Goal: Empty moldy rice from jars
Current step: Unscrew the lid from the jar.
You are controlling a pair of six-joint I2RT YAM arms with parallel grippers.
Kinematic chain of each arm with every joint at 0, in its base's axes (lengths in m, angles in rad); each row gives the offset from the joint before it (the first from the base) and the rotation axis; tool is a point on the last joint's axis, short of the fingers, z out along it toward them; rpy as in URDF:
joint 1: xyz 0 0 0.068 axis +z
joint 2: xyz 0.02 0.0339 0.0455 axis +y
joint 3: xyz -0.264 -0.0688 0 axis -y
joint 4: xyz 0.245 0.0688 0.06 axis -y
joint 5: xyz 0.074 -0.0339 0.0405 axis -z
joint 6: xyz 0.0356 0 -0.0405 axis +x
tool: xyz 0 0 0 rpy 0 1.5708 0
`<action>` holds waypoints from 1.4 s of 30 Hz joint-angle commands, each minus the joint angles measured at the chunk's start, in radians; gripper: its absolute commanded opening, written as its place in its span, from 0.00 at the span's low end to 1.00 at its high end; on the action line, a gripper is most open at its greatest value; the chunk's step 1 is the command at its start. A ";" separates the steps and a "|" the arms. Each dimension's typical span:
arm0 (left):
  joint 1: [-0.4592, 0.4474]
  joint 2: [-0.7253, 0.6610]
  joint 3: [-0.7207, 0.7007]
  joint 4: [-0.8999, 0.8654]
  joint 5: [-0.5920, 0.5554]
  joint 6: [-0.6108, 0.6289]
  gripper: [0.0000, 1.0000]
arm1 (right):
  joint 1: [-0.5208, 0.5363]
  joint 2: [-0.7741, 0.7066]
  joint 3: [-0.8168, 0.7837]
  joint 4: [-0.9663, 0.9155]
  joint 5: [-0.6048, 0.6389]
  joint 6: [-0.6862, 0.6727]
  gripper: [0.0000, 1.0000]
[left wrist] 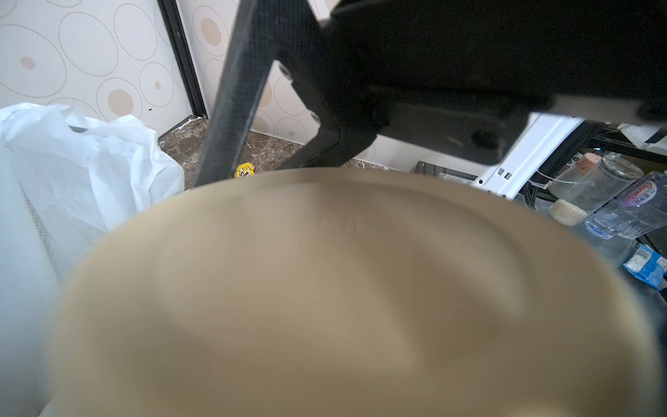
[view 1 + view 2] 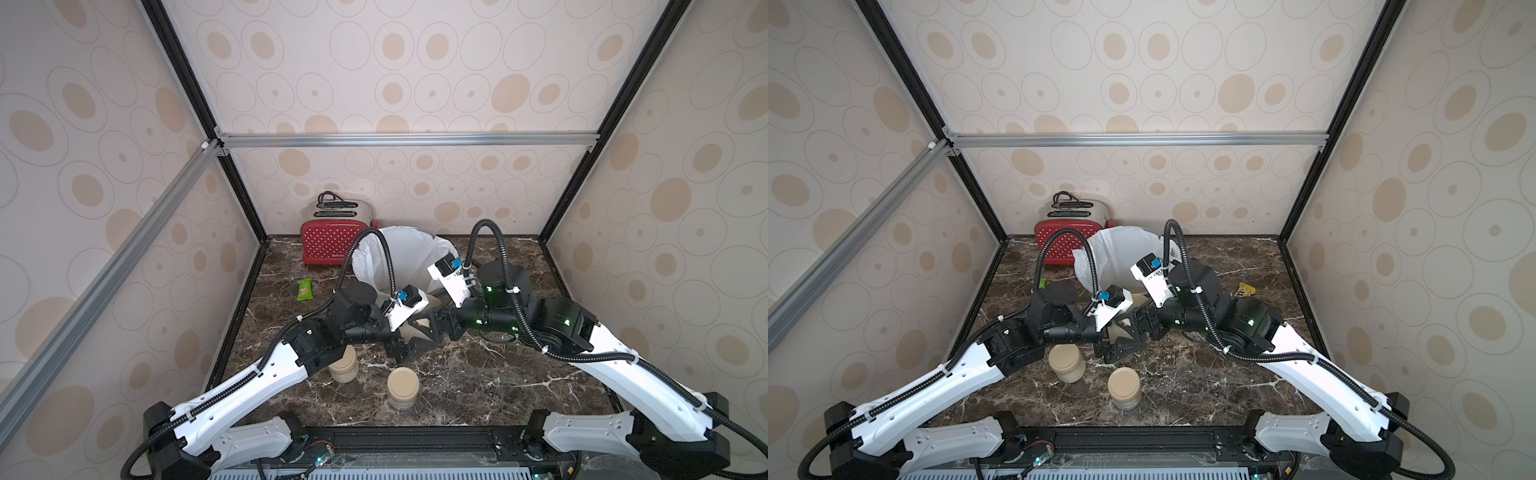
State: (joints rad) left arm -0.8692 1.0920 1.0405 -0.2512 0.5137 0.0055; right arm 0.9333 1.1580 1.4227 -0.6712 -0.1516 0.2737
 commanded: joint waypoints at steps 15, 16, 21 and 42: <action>-0.007 -0.018 0.125 0.207 0.225 -0.137 0.32 | -0.022 -0.019 0.168 -0.048 -0.474 -0.353 0.61; -0.007 -0.019 0.128 0.212 0.229 -0.141 0.32 | -0.024 -0.013 0.183 -0.055 -0.494 -0.364 0.61; -0.008 -0.019 0.136 0.221 0.253 -0.148 0.32 | -0.028 -0.004 0.229 -0.093 -0.581 -0.420 0.61; -0.007 -0.064 0.059 0.279 0.168 -0.134 0.35 | -0.045 -0.018 0.209 -0.096 -0.401 -0.413 0.95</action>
State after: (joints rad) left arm -0.8837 1.0595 1.0851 -0.0669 0.7547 -0.1165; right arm 0.8787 1.1572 1.6386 -0.7574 -0.5388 -0.1352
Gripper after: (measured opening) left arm 0.874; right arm 0.927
